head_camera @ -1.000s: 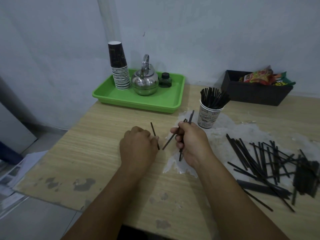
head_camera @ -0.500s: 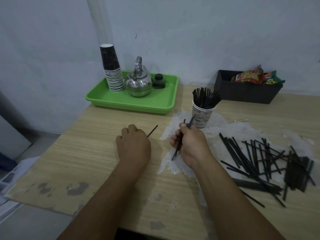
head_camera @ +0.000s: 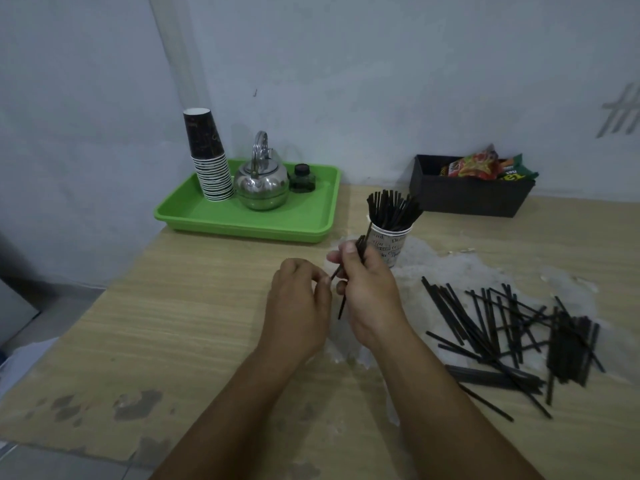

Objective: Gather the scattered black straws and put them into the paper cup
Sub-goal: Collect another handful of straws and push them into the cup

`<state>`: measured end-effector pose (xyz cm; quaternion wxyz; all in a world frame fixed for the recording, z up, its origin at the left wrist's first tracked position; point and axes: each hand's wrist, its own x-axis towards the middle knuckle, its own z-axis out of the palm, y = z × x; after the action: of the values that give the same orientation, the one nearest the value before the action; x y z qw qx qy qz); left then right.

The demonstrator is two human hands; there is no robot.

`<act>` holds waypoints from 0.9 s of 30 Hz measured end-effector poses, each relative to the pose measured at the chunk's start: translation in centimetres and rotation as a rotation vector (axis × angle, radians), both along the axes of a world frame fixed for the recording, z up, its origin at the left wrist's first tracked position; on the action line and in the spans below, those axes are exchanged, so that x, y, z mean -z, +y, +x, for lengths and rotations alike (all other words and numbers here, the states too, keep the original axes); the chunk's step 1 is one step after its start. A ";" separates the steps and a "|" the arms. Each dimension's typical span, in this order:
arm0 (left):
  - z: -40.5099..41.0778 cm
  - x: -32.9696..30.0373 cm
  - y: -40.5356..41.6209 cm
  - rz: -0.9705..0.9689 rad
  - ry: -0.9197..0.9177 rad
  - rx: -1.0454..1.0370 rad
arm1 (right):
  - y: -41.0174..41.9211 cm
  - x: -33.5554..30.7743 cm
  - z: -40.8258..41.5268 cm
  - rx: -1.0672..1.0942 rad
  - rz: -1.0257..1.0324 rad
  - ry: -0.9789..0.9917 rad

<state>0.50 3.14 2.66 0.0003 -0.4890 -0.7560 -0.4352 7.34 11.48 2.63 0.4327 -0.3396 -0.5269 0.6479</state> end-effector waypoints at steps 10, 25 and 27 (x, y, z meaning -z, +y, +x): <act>0.5 -0.4 5.2 0.191 -0.388 0.013 | 3.9 -5.9 4.1 0.271 0.111 0.475; 0.5 -1.4 12.8 0.220 -0.753 -0.020 | 13.5 -10.2 2.9 0.206 0.032 0.523; 0.3 -1.4 12.9 0.223 -0.765 -0.025 | 13.7 -9.4 2.3 0.171 0.080 0.408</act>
<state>0.85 16.06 4.10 -0.2228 -0.2795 -0.6554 -0.6654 9.67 25.17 12.06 0.5968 -0.2275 -0.4228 0.6429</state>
